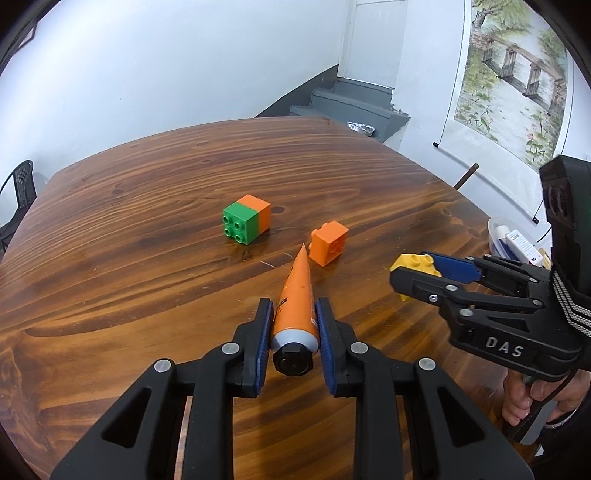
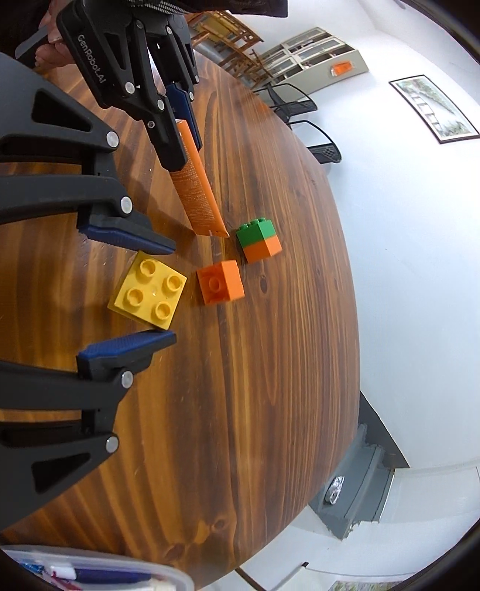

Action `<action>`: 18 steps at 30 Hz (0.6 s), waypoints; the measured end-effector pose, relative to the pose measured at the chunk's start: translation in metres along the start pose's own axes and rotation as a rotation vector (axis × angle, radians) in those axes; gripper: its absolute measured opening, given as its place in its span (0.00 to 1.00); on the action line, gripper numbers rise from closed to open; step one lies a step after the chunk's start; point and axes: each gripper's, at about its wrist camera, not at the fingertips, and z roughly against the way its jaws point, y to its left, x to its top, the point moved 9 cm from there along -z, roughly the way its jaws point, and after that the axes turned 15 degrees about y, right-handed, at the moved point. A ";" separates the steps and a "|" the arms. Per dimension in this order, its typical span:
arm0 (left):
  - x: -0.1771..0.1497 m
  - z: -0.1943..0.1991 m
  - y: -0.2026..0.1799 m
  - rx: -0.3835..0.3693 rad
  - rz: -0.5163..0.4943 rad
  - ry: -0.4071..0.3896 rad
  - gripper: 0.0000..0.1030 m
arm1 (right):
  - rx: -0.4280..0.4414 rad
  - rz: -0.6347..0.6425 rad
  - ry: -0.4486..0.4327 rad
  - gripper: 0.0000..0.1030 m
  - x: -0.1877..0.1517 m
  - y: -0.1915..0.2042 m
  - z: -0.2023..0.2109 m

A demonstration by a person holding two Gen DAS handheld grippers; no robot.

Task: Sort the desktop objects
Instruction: 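Lift the orange tube and yellow brick and carry both over the bowl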

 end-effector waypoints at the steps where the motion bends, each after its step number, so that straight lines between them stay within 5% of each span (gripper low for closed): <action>1: 0.000 0.001 -0.002 -0.002 0.004 -0.003 0.25 | -0.001 -0.004 -0.008 0.45 -0.001 -0.002 0.004; 18: 0.022 0.023 -0.074 -0.044 -0.037 -0.083 0.25 | -0.016 -0.101 -0.120 0.45 -0.023 -0.065 0.061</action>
